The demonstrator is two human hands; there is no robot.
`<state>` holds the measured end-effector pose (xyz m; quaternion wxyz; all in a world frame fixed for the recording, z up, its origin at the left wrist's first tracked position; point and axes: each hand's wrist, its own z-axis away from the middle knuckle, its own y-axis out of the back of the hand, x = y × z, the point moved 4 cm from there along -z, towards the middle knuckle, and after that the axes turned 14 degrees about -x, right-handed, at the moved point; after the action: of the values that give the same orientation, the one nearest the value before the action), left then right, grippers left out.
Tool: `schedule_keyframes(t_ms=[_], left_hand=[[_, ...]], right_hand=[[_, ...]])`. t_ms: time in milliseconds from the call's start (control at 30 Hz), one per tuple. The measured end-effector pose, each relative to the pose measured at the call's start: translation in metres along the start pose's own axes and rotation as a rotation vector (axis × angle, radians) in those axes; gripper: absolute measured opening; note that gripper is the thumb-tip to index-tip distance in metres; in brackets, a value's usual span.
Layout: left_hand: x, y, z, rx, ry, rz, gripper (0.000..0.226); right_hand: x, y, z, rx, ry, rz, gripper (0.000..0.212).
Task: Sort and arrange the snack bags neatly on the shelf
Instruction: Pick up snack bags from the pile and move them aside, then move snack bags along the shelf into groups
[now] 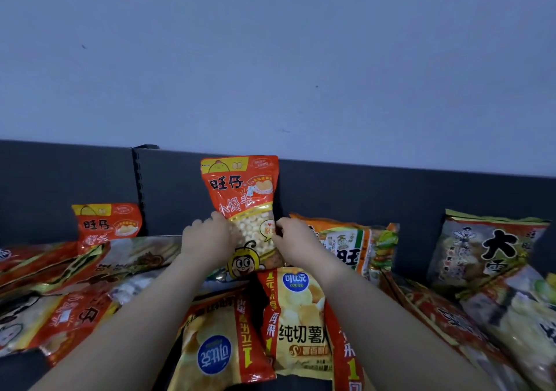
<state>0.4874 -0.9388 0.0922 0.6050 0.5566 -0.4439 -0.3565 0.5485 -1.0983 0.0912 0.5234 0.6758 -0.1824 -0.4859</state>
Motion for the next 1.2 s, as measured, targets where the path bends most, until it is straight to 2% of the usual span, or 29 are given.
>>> schedule_keyframes(t_ms=[133,233,400,533,700,767,933,1067,1133,1200], left_hand=[[0.028,0.017,0.026,0.202,-0.022,-0.179,0.047],[0.066,0.03,0.044,0.315,-0.13,-0.128,0.047],[0.157,0.026,0.064,0.289,-0.396,-0.077,0.047],[0.237,0.009,0.077,0.24,-0.554,-0.045,0.048],[0.339,-0.015,0.098,0.184,-0.715,0.023,0.044],[0.38,-0.026,0.104,0.149,-0.764,0.041,0.039],[0.478,-0.055,0.111,0.024,-0.829,0.047,0.035],[0.547,-0.085,0.108,-0.083,-0.881,0.036,0.038],[0.579,-0.099,0.106,-0.109,-0.897,0.008,0.042],[0.607,-0.111,0.104,-0.122,-0.913,-0.032,0.046]], right_hand=[[0.01,0.018,0.03,0.035,0.047,0.102,0.035],[0.028,0.041,0.058,0.094,0.048,0.169,0.037],[0.091,0.084,0.116,0.189,-0.085,0.214,0.025],[0.161,0.117,0.173,0.272,-0.262,0.236,0.031],[0.254,0.153,0.24,0.277,-0.477,0.226,0.039],[0.292,0.166,0.264,0.264,-0.561,0.195,0.044],[0.392,0.189,0.311,0.28,-0.711,0.062,0.041],[0.455,0.2,0.335,0.248,-0.766,-0.045,0.034],[0.48,0.203,0.34,0.23,-0.785,-0.042,0.027],[0.503,0.205,0.339,0.203,-0.805,-0.022,0.029]])
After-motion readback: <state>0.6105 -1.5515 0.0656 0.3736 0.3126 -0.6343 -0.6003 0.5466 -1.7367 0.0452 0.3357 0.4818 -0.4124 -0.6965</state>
